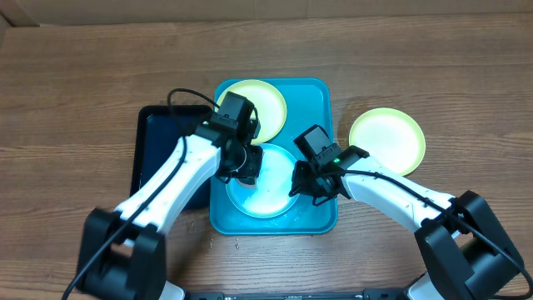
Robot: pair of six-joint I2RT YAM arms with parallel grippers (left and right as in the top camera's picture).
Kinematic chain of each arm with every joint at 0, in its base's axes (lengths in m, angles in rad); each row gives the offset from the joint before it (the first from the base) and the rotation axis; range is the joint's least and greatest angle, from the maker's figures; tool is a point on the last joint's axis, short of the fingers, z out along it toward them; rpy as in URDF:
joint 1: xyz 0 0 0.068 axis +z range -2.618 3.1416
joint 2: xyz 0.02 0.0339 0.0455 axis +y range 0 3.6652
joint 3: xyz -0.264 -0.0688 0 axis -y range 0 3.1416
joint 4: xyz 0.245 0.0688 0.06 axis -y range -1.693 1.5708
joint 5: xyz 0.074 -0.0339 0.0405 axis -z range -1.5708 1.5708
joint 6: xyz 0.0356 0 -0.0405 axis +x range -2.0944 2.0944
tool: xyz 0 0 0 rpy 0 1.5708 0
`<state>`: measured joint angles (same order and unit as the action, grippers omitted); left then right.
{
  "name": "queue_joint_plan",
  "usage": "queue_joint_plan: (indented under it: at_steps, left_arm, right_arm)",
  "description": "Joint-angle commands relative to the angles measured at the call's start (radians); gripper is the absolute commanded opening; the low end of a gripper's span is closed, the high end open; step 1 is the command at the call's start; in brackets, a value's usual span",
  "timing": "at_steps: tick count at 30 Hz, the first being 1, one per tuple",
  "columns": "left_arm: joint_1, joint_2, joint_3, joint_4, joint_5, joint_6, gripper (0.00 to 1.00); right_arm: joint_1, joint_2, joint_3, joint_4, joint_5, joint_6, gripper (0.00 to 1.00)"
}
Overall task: Clean dirty plates on tray and stack at the side
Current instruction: 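Scrub the white plate with the sponge while right gripper holds its rim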
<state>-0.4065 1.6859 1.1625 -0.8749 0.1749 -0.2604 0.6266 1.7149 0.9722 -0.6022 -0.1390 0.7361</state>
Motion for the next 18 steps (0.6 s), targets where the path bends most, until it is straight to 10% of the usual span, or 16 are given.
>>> queue_joint_plan:
  at_steps: [1,10,18]
  left_arm:
    - [-0.006,0.092,-0.016,0.012,-0.029,-0.013,0.04]
    - [-0.007,0.257,-0.016,0.016,0.058,-0.030,0.04]
    - [-0.009,0.289,-0.016,0.092,0.529,0.081,0.04]
  right_arm:
    - [0.003,-0.001,-0.006,0.007,-0.012,-0.003,0.04]
    - [0.003,-0.001,-0.006,0.007,-0.012,-0.003,0.04]
    - [0.003,-0.001,-0.006,0.007,-0.012,-0.003,0.04]
